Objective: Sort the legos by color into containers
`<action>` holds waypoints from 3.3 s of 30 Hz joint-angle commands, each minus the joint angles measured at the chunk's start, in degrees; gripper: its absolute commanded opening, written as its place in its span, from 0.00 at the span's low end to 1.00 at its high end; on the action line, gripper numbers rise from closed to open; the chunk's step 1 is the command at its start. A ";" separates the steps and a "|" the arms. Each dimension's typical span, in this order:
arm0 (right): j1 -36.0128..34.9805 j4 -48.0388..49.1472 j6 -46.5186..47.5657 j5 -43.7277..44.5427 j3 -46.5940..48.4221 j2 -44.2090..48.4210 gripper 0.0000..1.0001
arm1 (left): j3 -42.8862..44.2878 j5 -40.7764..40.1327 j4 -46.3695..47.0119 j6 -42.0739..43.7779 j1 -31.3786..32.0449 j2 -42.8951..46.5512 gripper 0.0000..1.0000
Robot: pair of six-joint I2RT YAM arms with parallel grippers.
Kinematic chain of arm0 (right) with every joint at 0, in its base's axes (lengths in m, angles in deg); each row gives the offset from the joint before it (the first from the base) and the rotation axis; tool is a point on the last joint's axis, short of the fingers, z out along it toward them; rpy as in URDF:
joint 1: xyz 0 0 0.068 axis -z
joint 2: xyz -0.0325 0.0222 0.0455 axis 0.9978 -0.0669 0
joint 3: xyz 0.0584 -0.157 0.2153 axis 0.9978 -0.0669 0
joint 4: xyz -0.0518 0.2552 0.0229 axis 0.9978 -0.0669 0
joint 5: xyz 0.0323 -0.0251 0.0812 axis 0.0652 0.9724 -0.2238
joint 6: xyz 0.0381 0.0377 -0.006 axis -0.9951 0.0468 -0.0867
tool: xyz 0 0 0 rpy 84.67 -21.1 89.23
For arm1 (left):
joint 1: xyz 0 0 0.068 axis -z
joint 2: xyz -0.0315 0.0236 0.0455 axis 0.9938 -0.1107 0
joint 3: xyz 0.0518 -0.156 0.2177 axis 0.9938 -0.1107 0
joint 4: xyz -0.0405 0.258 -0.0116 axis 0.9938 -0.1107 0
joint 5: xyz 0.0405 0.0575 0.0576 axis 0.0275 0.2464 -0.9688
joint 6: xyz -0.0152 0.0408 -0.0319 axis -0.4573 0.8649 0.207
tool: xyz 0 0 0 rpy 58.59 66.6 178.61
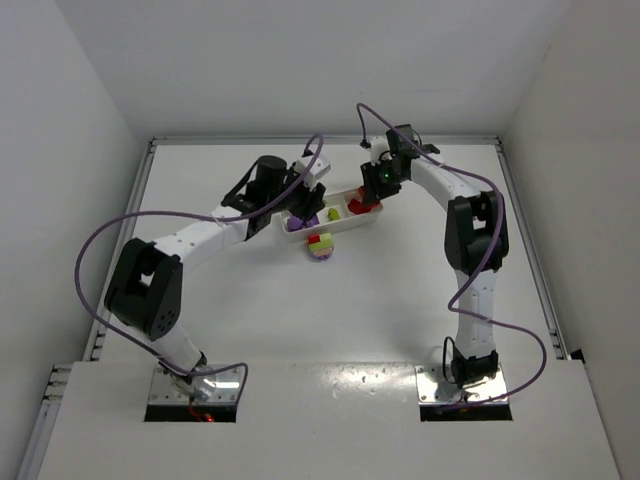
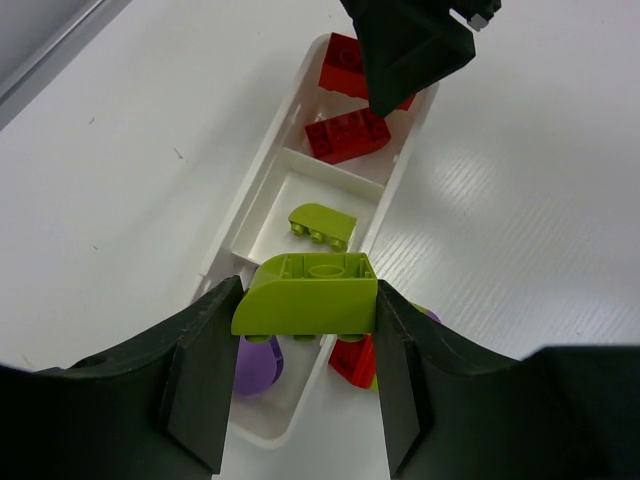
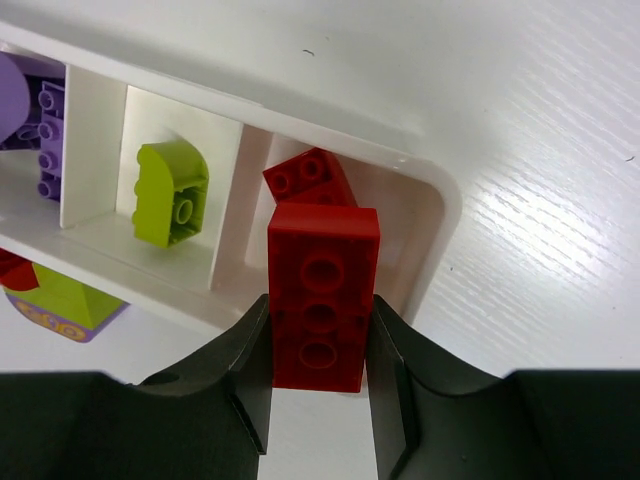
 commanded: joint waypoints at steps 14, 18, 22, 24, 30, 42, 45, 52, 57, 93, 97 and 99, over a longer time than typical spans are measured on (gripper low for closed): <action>-0.04 3.60 -4.08 2.70 1.78 5.81 0.72 | 10.97 4.25 4.92 -2.43 -0.46 -12.84 0.24; 0.49 4.22 -4.62 3.31 1.78 8.80 0.72 | 14.74 4.78 3.17 -2.96 0.59 -17.15 0.31; 0.49 4.22 -4.62 3.31 1.78 10.83 0.72 | 16.07 4.78 3.16 -3.49 0.60 -20.23 0.44; 1.02 4.22 -4.62 3.31 1.25 11.36 0.72 | 16.78 4.17 2.64 -3.49 0.60 -21.29 0.50; 1.54 3.69 -4.62 3.31 -0.94 12.50 0.72 | 18.89 3.56 2.11 -3.49 1.13 -23.31 0.69; -0.73 1.32 0.39 -8.71 -3.75 13.65 0.69 | 9.49 4.87 9.06 -14.21 -3.88 -8.13 0.80; -3.45 -1.14 4.68 -14.78 -6.73 14.79 0.66 | 5.01 6.36 3.63 -12.29 -6.69 1.00 0.72; -10.92 -1.14 9.10 -17.25 -12.55 17.96 0.56 | -5.19 6.36 -4.48 -7.09 -11.96 11.39 0.67; -14.09 -0.18 0.14 -15.23 -17.72 18.12 0.62 | -10.11 5.14 -5.10 -9.11 -13.73 15.97 0.68; -25.17 21.26 -32.05 25.64 -24.32 12.07 1.00 | -20.58 0.21 -7.82 -9.64 -13.73 28.72 0.75; -25.70 24.60 -31.34 24.58 -25.55 12.07 1.00 | -20.58 0.21 -7.82 -9.12 -13.73 28.72 0.75; -25.70 24.61 -31.34 24.58 -25.55 12.07 1.00 | -20.58 0.21 -7.82 -9.11 -13.73 28.72 0.75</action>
